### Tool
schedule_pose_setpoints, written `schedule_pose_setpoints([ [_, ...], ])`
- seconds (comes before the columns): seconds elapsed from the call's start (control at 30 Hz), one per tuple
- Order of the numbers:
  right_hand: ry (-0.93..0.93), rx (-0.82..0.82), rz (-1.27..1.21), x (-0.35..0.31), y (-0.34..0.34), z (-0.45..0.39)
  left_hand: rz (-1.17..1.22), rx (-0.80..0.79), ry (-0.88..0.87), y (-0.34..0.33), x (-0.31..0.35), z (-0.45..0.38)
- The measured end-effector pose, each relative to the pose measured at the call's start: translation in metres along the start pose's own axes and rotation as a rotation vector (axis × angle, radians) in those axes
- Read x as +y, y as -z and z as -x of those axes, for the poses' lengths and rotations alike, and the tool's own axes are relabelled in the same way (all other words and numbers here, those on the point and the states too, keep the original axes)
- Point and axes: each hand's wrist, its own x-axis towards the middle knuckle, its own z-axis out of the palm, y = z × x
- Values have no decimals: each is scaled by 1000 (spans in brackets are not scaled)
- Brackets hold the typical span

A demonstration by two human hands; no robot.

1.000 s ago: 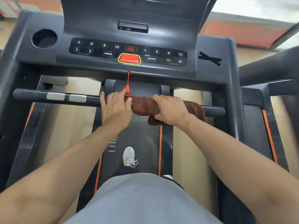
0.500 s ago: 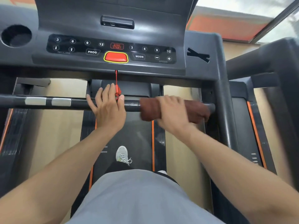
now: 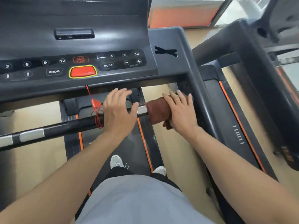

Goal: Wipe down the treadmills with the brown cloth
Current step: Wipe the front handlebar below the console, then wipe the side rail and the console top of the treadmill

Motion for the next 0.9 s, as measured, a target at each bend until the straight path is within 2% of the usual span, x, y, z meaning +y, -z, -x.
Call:
schedule_pose_setpoints([
  [0.07,-4,-27,-100,10,2,3,-139,-228,13,-20,14,-15],
  [0.13,-64,10,-381,10,6,6,-344,-491,63,-35,30,-30],
  [0.2,-230,211,-705,6,7,13,-462,-670,119,-44,40,-43],
  [0.23,-354,335,-840,4,3,18,-449,-705,138,-48,43,-48],
  [0.3,-660,472,-1114,-3,-2,21,-375,-661,91,-54,45,-49],
  [0.37,-895,422,-1346,-11,-1,21,-318,-505,-23,-56,46,-38],
  [0.43,-976,289,-1551,-11,1,24,-161,-329,-105,-57,46,-23],
  [0.53,-870,6,-1794,-11,10,44,127,-302,-147,-58,52,7],
  [0.6,-778,-105,-1707,-11,10,70,288,-335,-62,-54,67,33],
  [0.7,-747,-42,-1502,-1,10,119,345,-313,41,-52,94,71],
  [0.9,-624,159,-1607,52,14,239,429,-265,25,-67,154,151],
])
